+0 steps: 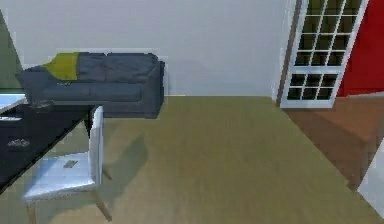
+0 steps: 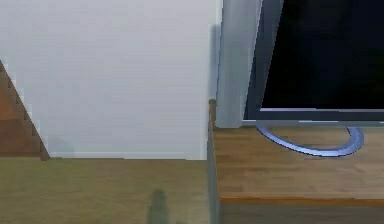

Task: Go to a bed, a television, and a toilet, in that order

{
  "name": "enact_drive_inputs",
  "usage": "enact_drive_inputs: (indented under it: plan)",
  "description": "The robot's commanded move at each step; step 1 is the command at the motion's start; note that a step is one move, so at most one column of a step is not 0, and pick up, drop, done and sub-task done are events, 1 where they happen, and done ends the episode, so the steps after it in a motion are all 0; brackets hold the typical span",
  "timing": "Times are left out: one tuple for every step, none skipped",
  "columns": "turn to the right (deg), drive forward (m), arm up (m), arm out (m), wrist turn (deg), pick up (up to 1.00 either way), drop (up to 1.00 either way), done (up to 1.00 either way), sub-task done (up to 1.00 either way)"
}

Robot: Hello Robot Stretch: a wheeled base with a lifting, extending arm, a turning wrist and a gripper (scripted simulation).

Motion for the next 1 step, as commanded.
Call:
enact_drive_inputs:
  plan:
    - [21.0,0.00,0.00,0.00,0.0,0.00,0.00,0.00,0.00]
